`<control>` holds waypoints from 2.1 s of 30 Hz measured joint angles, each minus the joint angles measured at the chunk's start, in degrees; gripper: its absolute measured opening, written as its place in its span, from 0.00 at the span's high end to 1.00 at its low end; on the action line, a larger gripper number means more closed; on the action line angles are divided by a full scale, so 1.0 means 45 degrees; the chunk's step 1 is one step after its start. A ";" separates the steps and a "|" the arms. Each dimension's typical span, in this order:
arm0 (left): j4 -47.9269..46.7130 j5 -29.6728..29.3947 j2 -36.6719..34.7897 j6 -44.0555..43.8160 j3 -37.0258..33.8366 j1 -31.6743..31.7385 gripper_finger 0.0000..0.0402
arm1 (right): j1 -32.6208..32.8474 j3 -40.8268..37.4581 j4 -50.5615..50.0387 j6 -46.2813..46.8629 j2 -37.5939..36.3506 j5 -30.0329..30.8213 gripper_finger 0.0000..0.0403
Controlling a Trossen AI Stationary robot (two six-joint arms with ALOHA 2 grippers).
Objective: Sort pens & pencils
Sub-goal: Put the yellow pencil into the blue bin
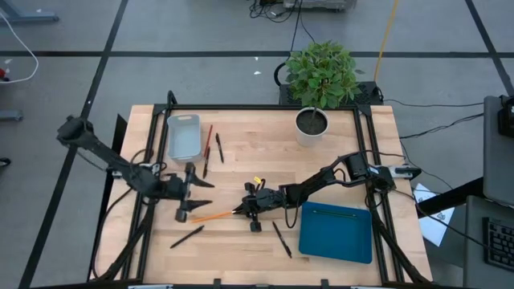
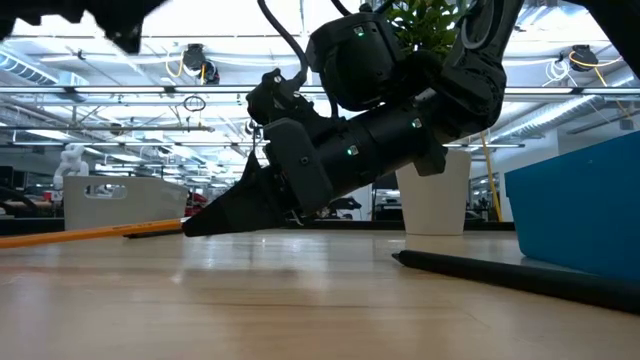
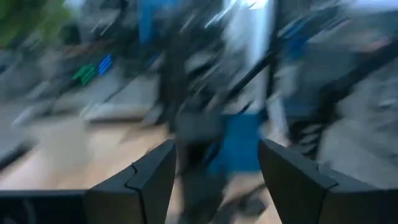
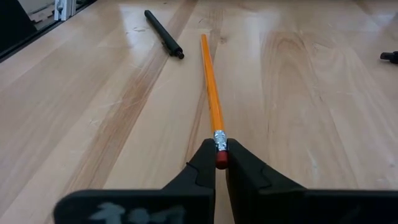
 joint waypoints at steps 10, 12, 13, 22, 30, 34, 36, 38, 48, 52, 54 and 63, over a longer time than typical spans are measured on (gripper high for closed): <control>0.2604 -0.0895 0.0000 0.1527 -0.1245 0.0702 0.42 | 0.0000 0.0000 0.0016 0.0000 0.0000 0.0002 0.99; 0.2609 -0.1381 0.0005 0.1627 -0.1245 0.0705 0.42 | 0.0000 0.0000 0.0087 0.0006 0.0000 0.0002 0.99; 0.2596 -0.1409 0.0005 0.1712 -0.1245 0.0700 0.42 | 0.0000 0.0000 0.0136 0.0029 0.0000 0.0002 0.99; 0.2625 -0.1920 0.0000 0.2251 -0.1245 0.0700 0.42 | 0.0000 -0.0007 0.0171 0.0307 -0.0054 0.0002 0.99; 0.2839 -0.2332 0.0000 0.2286 -0.1240 0.0668 0.42 | 0.0173 -0.1017 -0.0206 -0.0200 -0.2064 0.0074 0.99; 0.2852 -0.2327 0.0000 0.2420 -0.1240 0.0658 0.42 | 0.0199 -0.2685 -0.0168 -0.0395 -0.3910 0.0613 0.99; 0.2895 -0.2327 -0.0005 0.2420 -0.1235 0.0661 0.42 | 0.0193 -0.3794 -0.0074 -0.0492 -0.4965 0.1320 0.99; 0.2898 -0.2317 -0.0006 0.2434 -0.1235 0.0661 0.42 | 0.0185 -0.5119 0.0003 -0.0469 -0.6158 0.1887 0.99; 0.2888 -0.2309 -0.0001 0.2498 -0.1235 0.0661 0.42 | 0.0362 -1.1647 0.2571 0.1000 -1.1882 0.2460 0.99; 0.2902 -0.2186 -0.0005 0.2495 -0.1235 0.0661 0.42 | 0.0355 -1.3266 0.5408 0.0955 -1.2900 0.3059 0.99; 0.2907 -0.2191 -0.0005 0.2493 -0.1235 0.0661 0.42 | 0.0355 -1.3586 0.6755 0.0496 -1.3086 0.3160 0.99; 0.2897 -0.2128 0.0000 0.1773 -0.1230 0.0661 0.42 | 0.0296 -1.2681 0.7675 -0.1543 -1.3701 0.3121 0.99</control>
